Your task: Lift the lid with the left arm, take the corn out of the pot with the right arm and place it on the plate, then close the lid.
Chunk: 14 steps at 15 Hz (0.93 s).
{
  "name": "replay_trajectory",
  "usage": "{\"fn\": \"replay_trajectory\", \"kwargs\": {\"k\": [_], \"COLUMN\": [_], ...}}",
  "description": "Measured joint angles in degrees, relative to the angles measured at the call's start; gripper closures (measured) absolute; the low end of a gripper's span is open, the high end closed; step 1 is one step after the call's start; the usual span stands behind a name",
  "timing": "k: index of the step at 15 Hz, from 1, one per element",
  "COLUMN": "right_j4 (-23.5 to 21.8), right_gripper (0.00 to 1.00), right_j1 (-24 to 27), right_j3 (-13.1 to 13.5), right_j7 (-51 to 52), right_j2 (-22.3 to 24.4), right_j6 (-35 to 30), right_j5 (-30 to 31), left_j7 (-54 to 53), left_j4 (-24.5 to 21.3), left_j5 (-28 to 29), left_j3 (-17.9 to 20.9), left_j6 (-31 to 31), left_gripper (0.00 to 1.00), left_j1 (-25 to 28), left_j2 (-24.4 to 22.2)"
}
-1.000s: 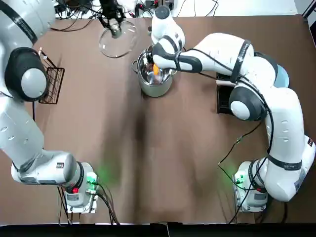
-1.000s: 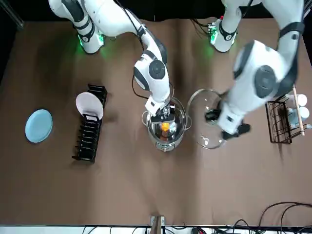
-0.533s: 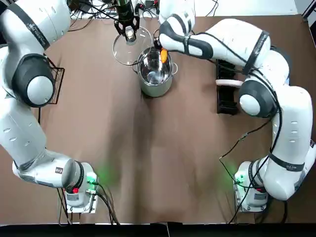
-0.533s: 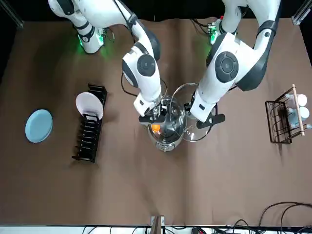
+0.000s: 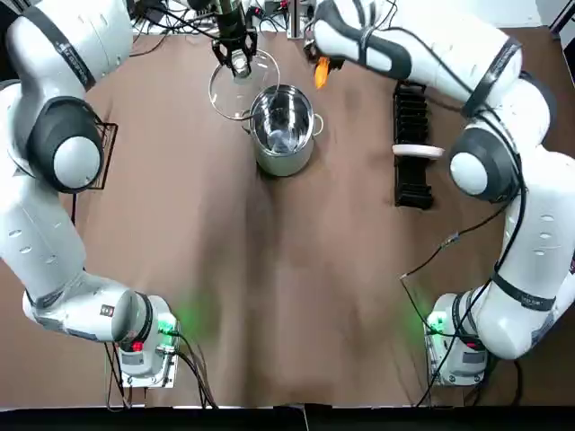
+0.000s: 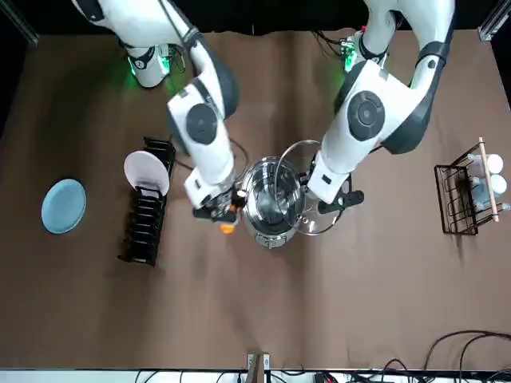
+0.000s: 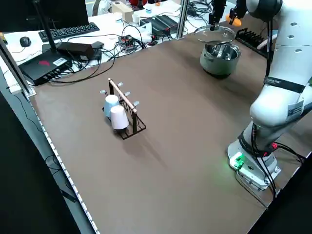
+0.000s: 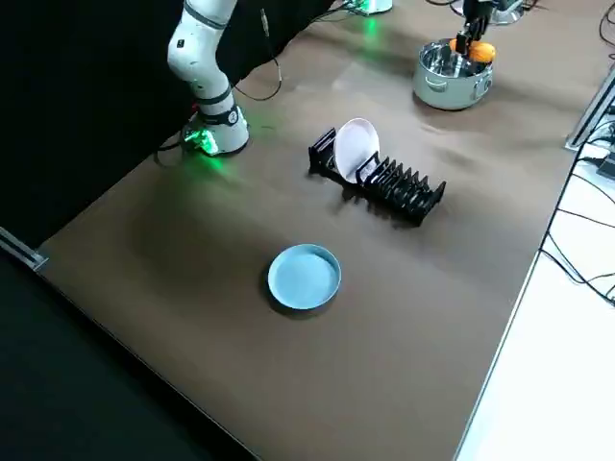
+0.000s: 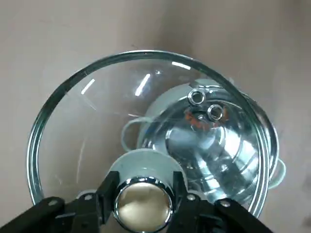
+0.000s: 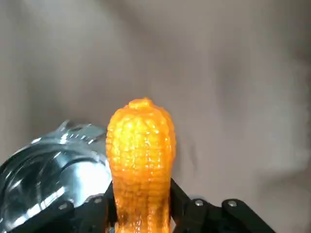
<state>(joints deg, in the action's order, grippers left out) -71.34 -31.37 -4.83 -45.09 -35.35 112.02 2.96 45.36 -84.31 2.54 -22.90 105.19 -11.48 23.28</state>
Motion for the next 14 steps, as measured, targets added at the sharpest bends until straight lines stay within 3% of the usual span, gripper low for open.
{"fn": "replay_trajectory", "kwargs": {"k": [7,14], "right_j4": [-0.2,-4.4], "right_gripper": [0.59,0.59], "right_j1": [11.0,25.8], "right_j3": [0.0,0.1], "right_j7": [9.0,28.4], "right_j2": [3.6,7.4], "right_j6": [-9.4,-10.2], "right_j5": [0.0,-1.4], "left_j7": [2.5,2.9], "left_j4": [-0.1,-0.1], "left_j5": [3.8,6.4], "left_j3": [0.8,3.4], "left_j6": [11.5,13.7], "left_gripper": [0.5,0.5], "left_j1": [-9.6,-14.3], "left_j2": [5.6,7.6]}}
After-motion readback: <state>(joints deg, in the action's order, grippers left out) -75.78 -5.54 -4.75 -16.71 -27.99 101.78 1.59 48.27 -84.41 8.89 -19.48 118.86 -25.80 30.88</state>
